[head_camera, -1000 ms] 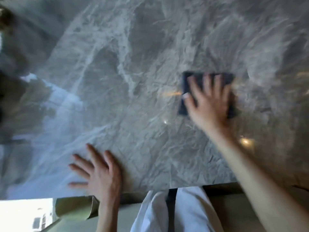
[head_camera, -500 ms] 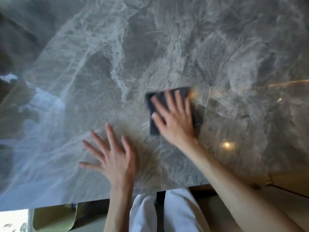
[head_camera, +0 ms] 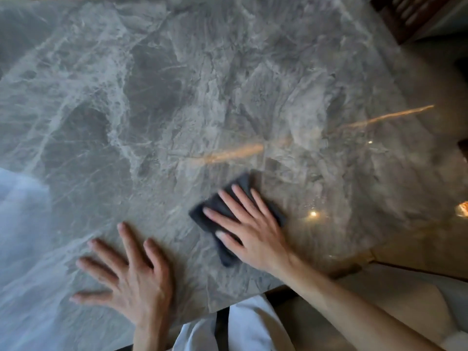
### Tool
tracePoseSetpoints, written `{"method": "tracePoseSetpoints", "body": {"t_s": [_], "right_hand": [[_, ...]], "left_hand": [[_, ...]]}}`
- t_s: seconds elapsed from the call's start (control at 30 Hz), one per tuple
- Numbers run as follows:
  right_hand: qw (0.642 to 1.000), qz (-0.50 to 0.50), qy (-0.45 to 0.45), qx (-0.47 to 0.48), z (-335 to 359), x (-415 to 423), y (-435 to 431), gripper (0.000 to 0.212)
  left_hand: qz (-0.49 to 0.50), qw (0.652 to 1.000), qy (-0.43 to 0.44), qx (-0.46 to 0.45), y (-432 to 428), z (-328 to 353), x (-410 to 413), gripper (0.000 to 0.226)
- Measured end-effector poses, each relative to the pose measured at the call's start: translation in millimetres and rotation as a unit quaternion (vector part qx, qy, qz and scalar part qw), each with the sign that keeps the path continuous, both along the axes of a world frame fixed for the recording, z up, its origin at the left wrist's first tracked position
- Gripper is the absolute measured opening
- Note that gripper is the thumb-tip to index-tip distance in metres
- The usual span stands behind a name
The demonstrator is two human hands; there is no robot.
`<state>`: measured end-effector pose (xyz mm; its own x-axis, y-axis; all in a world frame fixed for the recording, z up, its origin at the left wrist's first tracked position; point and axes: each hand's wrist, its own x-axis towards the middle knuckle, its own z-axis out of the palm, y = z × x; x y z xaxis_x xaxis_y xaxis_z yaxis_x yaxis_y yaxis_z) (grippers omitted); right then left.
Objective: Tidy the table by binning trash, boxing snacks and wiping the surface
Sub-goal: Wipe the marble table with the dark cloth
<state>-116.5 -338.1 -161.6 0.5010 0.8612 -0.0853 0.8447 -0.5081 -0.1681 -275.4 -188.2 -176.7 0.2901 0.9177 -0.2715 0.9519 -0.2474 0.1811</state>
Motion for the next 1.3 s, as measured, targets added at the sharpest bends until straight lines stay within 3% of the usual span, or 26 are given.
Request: {"method": "tracePoseSetpoints", "body": {"t_s": [0.03,0.1,0.17,0.2,0.23,0.3,0.37,0.43,0.5,0.57,0.63,0.67,0.73,0.8,0.83,0.87,0.93,1.0,1.03,1.07,1.13,1.2,1.27,1.3], "right_hand": [[1.000,-0.006,-0.003,-0.002,0.0,11.4,-32.4,0.049],[0.988,-0.142,-0.059,-0.025,-10.5,73.8,-74.0,0.050],[0.922,-0.384,-0.054,-0.004,-11.8,152.6,-67.1,0.055],[0.889,-0.456,-0.031,0.008,-8.0,177.7,-43.7,0.057],[0.881,-0.473,-0.019,0.017,-5.9,184.3,-15.3,0.058],[0.935,-0.350,-0.045,0.020,-9.5,145.2,37.2,0.056],[0.991,-0.130,-0.027,0.018,-4.8,63.2,47.1,0.051],[1.000,0.004,0.007,0.008,1.7,11.3,2.1,0.049],[1.000,-0.020,-0.012,-0.001,-1.8,33.5,-53.7,0.048],[0.984,-0.172,-0.053,-0.007,-12.0,96.4,-80.1,0.049],[0.924,-0.379,-0.041,0.015,-12.8,154.9,-52.5,0.053],[0.906,-0.420,-0.038,0.015,-10.7,163.7,-25.7,0.055],[0.945,-0.322,-0.054,0.008,-10.4,140.5,9.4,0.053],[0.995,-0.089,-0.048,0.005,-9.1,97.9,-8.3,0.049],[0.999,-0.021,-0.039,-0.005,-4.8,85.7,-35.0,0.048],[0.999,-0.013,-0.033,-0.014,-2.9,91.3,-63.6,0.047],[0.987,-0.146,-0.069,-0.024,-10.2,145.2,-96.0,0.048],[0.920,-0.384,-0.071,-0.005,-12.4,219.4,-78.8,0.052],[0.887,-0.459,-0.050,0.016,-11.6,248.1,-52.4,0.053],[0.875,-0.483,-0.023,0.025,-11.4,263.0,-20.9,0.054],[0.921,-0.386,-0.043,0.036,-16.7,245.7,37.2,0.054],[0.982,-0.174,-0.051,0.042,-11.1,181.0,51.4,0.052],[1.000,0.019,-0.009,0.013,-4.4,113.4,-1.9,0.049],[0.999,0.049,0.006,-0.003,-0.3,95.2,-44.7,0.048]], "left_hand": [[0.001,1.000,0.003,0.000,0.0,0.0,1.0,0.060],[0.001,1.000,0.005,-0.003,-2.2,0.5,4.1,0.059],[0.004,1.000,-0.002,-0.003,-2.0,2.0,6.7,0.059],[0.008,1.000,-0.005,0.000,-1.8,1.6,6.8,0.059],[0.012,1.000,-0.005,-0.001,-2.4,0.9,6.4,0.059],[0.010,1.000,0.001,-0.001,-3.1,1.7,6.5,0.059],[0.007,1.000,0.012,0.000,-3.2,6.0,7.8,0.060],[0.010,0.999,0.026,-0.015,-1.7,13.2,9.7,0.061],[0.009,0.999,0.033,-0.025,0.1,17.3,15.9,0.063],[-0.024,0.999,0.026,-0.030,-3.1,22.5,34.7,0.064],[-0.072,0.996,0.000,-0.046,-14.1,28.1,65.4,0.064],[-0.088,0.994,-0.016,-0.062,-22.9,29.5,81.3,0.064],[-0.093,0.990,-0.033,-0.100,-39.2,29.5,104.9,0.064],[-0.078,0.990,-0.030,-0.116,-45.9,26.3,113.1,0.067],[-0.074,0.990,-0.027,-0.116,-46.2,25.0,113.5,0.069],[-0.076,0.990,-0.025,-0.113,-46.1,24.5,112.7,0.069],[-0.088,0.991,-0.019,-0.104,-47.0,25.6,112.1,0.071],[-0.090,0.991,-0.014,-0.102,-47.2,25.6,113.3,0.073],[-0.090,0.991,-0.013,-0.101,-46.8,24.4,113.3,0.074],[-0.092,0.991,-0.012,-0.097,-46.3,22.9,113.3,0.075],[-0.096,0.991,-0.005,-0.089,-45.7,22.2,113.5,0.075],[-0.095,0.991,-0.004,-0.090,-46.3,25.3,113.7,0.075],[-0.097,0.991,-0.007,-0.092,-46.0,29.8,112.8,0.073],[-0.098,0.991,-0.008,-0.095,-45.2,30.7,113.1,0.073]]}}
